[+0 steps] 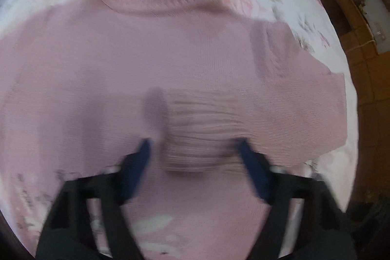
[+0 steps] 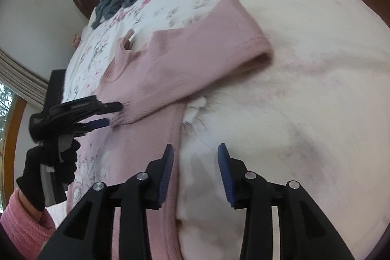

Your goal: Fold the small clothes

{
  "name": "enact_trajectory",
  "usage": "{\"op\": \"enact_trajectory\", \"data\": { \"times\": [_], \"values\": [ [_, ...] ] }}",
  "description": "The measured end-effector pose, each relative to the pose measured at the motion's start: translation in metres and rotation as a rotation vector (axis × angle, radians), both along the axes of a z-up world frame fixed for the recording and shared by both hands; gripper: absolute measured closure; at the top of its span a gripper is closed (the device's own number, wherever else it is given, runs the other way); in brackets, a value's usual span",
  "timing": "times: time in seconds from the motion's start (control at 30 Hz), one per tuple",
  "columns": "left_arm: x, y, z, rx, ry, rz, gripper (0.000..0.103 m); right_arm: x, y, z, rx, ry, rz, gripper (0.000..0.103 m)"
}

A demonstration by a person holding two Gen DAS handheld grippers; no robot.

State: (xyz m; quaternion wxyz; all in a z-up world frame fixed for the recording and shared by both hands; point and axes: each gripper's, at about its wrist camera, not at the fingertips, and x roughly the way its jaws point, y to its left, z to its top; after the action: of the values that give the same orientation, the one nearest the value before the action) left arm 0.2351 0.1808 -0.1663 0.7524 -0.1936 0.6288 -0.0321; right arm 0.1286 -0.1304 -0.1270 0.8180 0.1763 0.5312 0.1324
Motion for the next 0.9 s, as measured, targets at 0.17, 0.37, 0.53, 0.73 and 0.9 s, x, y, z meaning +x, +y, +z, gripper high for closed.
{"op": "enact_trajectory", "data": {
  "times": [0.17, 0.37, 0.53, 0.73, 0.9],
  "values": [
    [0.002, -0.014, 0.005, -0.008, -0.04, -0.006, 0.087, -0.001, 0.0, -0.003, -0.005, 0.002, -0.005, 0.064],
    [-0.004, -0.007, 0.047, -0.019, -0.172, 0.012, 0.092, -0.001, 0.001, -0.002, -0.008, 0.004, -0.009, 0.064],
    [-0.01, 0.024, 0.092, 0.058, -0.291, 0.032, 0.092, 0.005, 0.005, 0.008, -0.021, -0.021, -0.003, 0.064],
    [-0.018, 0.09, 0.11, 0.127, -0.31, 0.102, 0.092, 0.026, 0.008, 0.017, 0.009, -0.027, -0.029, 0.059],
    [-0.025, 0.144, 0.104, 0.171, -0.273, 0.17, 0.092, 0.067, 0.018, 0.02, 0.024, -0.016, -0.041, 0.056]
  ]
}}
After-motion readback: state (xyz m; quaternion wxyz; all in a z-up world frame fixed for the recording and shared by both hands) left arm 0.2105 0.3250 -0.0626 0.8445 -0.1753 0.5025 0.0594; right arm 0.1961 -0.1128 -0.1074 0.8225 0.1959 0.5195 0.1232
